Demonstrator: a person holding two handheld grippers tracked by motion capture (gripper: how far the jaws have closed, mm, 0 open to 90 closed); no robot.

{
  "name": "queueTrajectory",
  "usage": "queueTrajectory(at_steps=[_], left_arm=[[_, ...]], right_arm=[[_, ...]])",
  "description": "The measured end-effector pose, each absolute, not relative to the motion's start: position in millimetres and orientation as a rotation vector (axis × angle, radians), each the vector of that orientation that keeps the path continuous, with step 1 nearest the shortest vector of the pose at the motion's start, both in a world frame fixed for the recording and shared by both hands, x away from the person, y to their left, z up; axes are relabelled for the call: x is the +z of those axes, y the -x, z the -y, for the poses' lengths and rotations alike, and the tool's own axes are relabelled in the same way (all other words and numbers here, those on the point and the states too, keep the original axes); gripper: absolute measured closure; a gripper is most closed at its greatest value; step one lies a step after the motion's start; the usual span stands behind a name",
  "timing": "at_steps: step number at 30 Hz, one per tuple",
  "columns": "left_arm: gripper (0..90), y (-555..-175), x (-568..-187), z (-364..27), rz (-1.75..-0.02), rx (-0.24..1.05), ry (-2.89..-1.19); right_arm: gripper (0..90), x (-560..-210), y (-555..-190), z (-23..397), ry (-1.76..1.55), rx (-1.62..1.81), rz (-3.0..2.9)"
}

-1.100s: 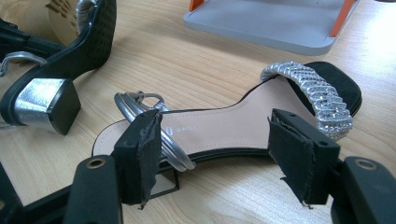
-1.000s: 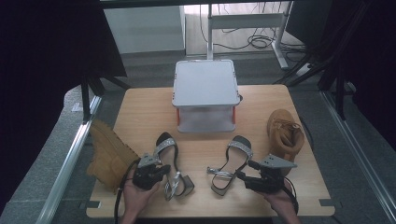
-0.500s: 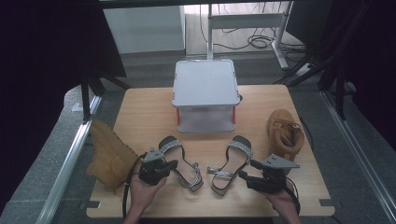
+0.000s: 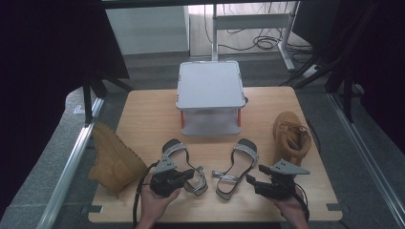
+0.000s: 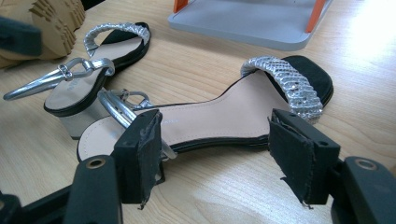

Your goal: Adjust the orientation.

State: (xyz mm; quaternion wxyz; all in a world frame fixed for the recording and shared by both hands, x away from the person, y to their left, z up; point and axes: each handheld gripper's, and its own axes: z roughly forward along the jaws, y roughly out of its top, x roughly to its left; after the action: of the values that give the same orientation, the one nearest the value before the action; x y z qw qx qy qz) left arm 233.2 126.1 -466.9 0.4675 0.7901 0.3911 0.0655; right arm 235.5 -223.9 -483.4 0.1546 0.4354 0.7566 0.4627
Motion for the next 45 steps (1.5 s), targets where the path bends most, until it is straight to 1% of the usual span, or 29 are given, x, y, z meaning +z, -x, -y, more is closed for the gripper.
queueTrajectory(at_steps=[4,5,11,18,23,39,45], left_arm=[[89.6,-221,-466,-105,-0.915,0.178,-1.963],[89.6,-221,-466,-105,-0.915,0.178,-1.963],[89.6,-217,-480,-85,-0.913,0.196,-2.023],[89.7,-220,-497,-67,-0.932,0.275,-2.084],[89.7,-223,-502,-64,-0.944,0.296,-2.105],[89.7,-221,-501,-73,-0.936,0.255,-2.115],[89.7,-220,-500,-81,-0.939,0.211,-2.116]], right_arm=[[34.2,-484,-234,225,-1.261,1.323,-2.158],[34.2,-484,-234,225,-1.264,1.324,-2.157],[34.1,-485,-234,222,-1.257,1.319,-2.163],[33.8,-487,-234,219,-1.252,1.305,-2.177],[33.6,-489,-234,217,-1.248,1.299,-2.185],[33.4,-491,-234,216,-1.255,1.289,-2.187],[33.3,-490,-233,218,-1.256,1.295,-2.162]])
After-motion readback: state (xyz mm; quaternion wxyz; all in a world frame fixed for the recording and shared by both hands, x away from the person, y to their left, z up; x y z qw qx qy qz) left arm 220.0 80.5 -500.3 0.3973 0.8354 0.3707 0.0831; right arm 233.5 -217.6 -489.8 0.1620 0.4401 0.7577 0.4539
